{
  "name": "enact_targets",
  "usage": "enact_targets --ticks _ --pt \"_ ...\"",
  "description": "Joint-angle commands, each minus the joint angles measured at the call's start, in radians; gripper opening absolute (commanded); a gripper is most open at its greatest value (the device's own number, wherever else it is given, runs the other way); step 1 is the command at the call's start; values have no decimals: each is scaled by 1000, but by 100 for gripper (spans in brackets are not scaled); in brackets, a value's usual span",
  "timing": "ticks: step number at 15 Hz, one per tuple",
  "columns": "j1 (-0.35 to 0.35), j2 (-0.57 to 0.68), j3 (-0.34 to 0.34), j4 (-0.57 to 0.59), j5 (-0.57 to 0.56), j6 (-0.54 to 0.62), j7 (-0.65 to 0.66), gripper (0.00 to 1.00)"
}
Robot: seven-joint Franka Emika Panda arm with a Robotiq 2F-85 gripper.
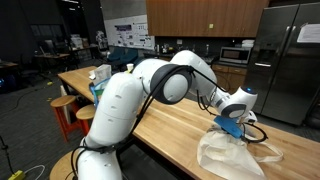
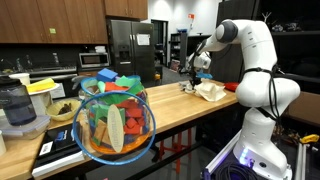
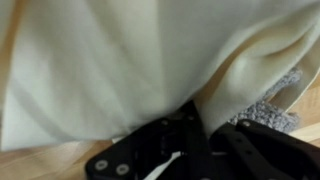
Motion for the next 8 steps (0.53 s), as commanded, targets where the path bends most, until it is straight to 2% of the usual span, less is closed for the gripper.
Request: enact_targets --ticks 1,4,5,8 --pt "5 187 -27 146 -29 -63 -32 1" --pt "26 214 -28 190 -54 -97 -25 1" --pt "52 228 -27 229 -78 -116 2 1" --pt "118 210 -24 231 -164 -109 37 1"
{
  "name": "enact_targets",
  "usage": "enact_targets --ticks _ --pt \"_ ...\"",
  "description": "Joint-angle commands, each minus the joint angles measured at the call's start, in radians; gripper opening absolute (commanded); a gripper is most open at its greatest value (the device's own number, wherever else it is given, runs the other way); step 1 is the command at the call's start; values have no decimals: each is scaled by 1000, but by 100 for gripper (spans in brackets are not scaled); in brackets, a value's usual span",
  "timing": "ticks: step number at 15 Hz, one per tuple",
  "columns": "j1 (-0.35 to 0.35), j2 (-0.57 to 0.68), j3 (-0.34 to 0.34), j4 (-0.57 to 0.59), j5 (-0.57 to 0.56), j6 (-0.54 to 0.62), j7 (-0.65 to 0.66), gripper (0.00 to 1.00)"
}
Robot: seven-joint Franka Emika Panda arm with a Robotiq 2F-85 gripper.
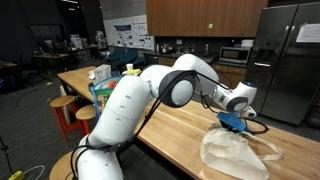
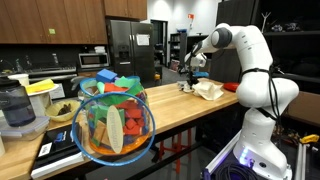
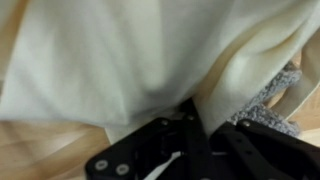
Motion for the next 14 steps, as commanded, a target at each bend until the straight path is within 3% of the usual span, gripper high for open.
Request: enact_targets --ticks 1,9,14 --pt "98 104 -5 36 -88 55 47 1" --pt "344 58 -11 -29 -349 125 204 1" --pt "487 3 20 -116 -550 215 205 1"
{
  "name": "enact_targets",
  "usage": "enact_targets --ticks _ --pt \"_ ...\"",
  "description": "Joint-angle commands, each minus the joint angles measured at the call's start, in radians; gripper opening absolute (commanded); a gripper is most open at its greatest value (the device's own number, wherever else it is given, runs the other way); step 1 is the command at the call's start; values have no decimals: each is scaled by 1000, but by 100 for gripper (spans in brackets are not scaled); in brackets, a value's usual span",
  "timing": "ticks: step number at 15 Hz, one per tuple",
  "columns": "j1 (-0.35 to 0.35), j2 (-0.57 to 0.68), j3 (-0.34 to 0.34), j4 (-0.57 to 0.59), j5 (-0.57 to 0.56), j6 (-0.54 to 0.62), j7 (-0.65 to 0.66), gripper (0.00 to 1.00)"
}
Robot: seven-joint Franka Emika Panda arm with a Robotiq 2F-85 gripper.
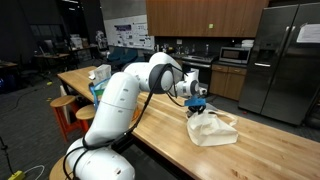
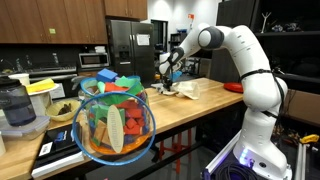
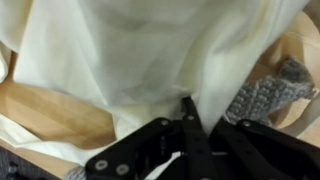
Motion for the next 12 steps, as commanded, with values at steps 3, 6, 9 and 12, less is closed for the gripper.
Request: enact_targets --ticks 3,6,9,12 --pt "152 -54 35 -189 -187 180 9 1" --pt "237 -105 36 -294 -316 310 49 1" --pt "312 -165 28 -415 -455 454 141 1" --pt "398 -231 -33 -546 -624 580 332 1"
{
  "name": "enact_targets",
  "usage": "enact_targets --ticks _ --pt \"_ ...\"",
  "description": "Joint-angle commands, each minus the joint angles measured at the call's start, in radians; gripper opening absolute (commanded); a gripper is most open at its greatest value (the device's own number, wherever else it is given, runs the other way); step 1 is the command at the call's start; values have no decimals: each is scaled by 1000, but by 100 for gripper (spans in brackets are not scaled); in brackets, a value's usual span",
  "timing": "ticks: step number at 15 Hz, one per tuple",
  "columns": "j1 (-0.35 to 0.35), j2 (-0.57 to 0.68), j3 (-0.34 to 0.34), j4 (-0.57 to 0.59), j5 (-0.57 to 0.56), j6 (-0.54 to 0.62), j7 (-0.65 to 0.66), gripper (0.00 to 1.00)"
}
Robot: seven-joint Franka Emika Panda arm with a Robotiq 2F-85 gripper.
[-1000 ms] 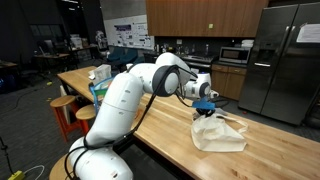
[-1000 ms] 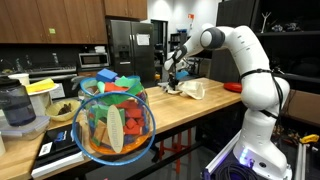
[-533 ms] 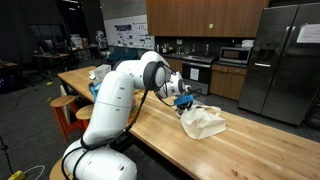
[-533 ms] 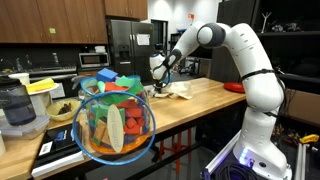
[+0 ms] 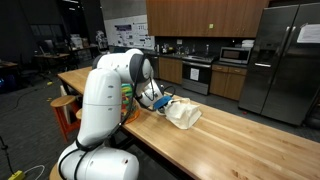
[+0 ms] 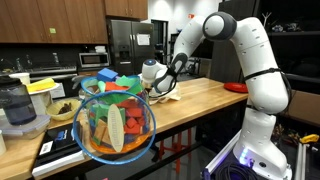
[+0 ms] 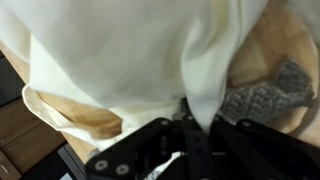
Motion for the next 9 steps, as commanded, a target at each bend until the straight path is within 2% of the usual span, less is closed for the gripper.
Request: enact_targets --ticks 1,4,9 --pt "99 -87 -84 -205 -184 131 236 1" --pt "156 -156 -186 -305 -367 158 489 1" --pt "143 -262 -279 -457 -566 137 806 1"
